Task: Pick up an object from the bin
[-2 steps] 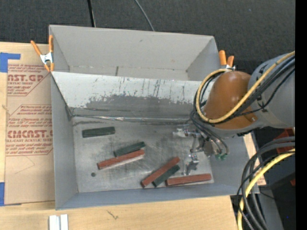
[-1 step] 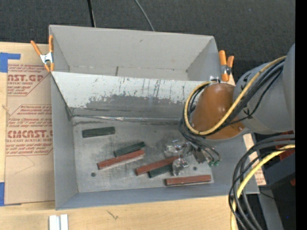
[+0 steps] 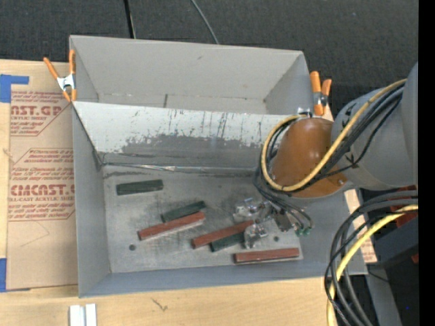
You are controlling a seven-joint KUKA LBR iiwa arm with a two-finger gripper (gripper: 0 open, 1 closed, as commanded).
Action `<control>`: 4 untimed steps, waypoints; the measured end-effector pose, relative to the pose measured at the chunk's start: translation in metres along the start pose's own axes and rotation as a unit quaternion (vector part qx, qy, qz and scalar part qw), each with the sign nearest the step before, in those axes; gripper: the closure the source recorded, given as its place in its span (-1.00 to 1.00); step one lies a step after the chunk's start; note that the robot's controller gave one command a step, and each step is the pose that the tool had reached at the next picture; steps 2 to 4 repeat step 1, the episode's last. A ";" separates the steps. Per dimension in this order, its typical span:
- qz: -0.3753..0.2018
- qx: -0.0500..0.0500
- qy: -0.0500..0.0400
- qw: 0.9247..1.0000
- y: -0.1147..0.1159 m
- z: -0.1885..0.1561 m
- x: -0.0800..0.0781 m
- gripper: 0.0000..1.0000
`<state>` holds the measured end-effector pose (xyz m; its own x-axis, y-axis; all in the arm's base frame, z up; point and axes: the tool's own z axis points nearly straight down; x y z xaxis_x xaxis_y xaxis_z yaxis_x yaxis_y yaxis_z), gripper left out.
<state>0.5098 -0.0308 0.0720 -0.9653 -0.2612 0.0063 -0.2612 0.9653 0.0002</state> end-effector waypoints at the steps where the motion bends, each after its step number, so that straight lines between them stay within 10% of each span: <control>1: -0.003 0.002 -0.007 1.000 -0.010 -0.192 0.015 1.00; 4: -0.003 0.002 -0.007 1.000 -0.010 -0.192 0.015 1.00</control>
Offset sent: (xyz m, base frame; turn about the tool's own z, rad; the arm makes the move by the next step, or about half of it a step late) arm 0.0000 0.0000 0.0000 0.0000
